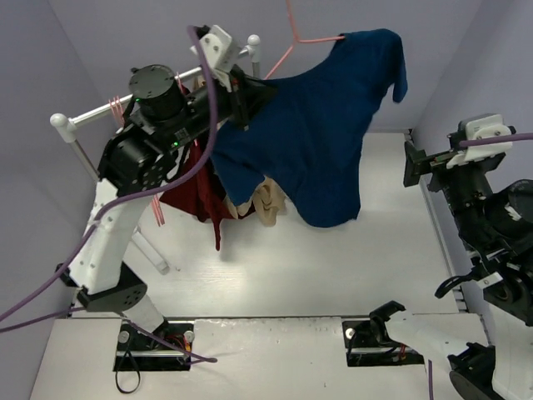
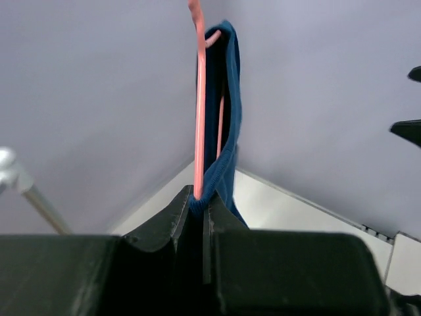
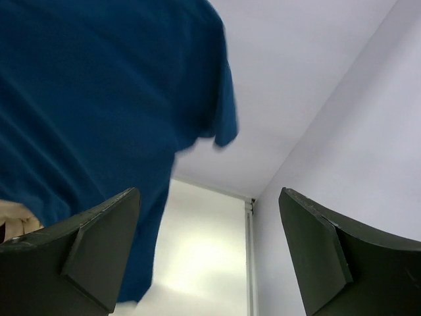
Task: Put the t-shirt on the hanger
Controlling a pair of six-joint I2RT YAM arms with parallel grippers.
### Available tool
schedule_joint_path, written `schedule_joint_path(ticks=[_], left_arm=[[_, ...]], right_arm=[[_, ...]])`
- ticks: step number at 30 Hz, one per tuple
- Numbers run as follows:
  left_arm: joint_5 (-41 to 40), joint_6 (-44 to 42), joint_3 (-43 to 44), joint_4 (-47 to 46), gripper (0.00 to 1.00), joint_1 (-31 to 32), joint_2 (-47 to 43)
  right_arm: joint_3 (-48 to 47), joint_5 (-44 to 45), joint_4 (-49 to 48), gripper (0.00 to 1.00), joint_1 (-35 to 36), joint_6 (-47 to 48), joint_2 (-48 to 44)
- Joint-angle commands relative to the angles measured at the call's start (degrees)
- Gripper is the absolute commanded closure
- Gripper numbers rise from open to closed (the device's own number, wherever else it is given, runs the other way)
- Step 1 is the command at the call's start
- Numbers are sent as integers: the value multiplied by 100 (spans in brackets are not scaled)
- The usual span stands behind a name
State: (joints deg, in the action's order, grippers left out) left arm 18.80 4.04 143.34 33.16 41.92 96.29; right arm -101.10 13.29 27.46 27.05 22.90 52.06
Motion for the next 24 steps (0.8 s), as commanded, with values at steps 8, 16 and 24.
schedule_joint_path(ticks=[8, 16, 24], left_arm=[[-2429, 1123, -2456, -371, 100, -19, -1788], [-4286, 1170, -3180, -365, 100, 701, -1793], [-6462, 1863, -3274, -266, 100, 906, -1376]], right_arm=[[1078, 167, -406, 16, 20, -419, 14], [1628, -54, -583, 16, 20, -693, 30], [1936, -204, -707, 16, 11, -910, -12]])
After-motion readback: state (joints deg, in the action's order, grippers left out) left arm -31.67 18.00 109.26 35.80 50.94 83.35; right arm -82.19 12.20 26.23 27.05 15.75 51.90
